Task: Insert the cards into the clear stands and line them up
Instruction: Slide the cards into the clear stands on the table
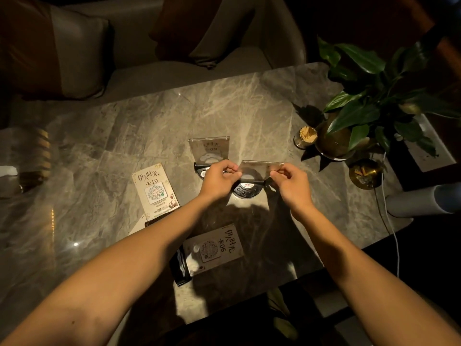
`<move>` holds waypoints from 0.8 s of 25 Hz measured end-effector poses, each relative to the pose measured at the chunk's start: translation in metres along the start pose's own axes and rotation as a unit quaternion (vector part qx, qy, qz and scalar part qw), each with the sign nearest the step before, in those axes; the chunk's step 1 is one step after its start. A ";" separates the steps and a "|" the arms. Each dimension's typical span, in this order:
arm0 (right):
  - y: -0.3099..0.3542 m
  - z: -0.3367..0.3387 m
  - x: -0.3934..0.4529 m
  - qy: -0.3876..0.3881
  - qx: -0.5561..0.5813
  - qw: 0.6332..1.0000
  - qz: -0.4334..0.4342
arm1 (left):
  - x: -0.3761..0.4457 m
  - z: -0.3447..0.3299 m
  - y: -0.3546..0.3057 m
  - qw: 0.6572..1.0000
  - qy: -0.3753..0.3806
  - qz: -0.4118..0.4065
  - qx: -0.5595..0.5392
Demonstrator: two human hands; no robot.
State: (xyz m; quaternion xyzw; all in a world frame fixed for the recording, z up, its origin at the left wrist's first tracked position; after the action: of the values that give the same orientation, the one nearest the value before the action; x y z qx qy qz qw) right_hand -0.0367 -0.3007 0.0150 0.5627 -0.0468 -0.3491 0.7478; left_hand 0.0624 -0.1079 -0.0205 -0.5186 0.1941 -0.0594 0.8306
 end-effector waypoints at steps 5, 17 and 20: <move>0.002 -0.016 -0.010 0.047 0.024 0.999 0.011 | -0.010 0.002 0.023 0.998 0.010 0.059 -0.031; -0.112 -0.083 -0.139 0.155 0.055 0.970 -0.179 | -0.082 0.017 0.094 0.925 0.226 0.088 0.291; -0.155 -0.095 -0.167 0.122 0.072 0.947 -0.288 | -0.093 0.017 0.104 0.918 0.236 0.080 0.310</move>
State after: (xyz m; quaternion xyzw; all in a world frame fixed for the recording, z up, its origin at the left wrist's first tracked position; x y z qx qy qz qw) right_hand -0.1915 -0.1470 -0.1010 0.6430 0.1841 -0.4740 0.5727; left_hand -0.0276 -0.0186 -0.0816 -0.1891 0.3970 -0.1709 0.8817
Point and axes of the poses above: each hand's wrist, its own x-axis towards the middle knuckle, its own z-axis out of the back of the hand, y = z × x, the point moved 9 cm from there along x, towards the middle knuckle, and after that the axes turned 3 degrees about -y, right-handed, at the moved point
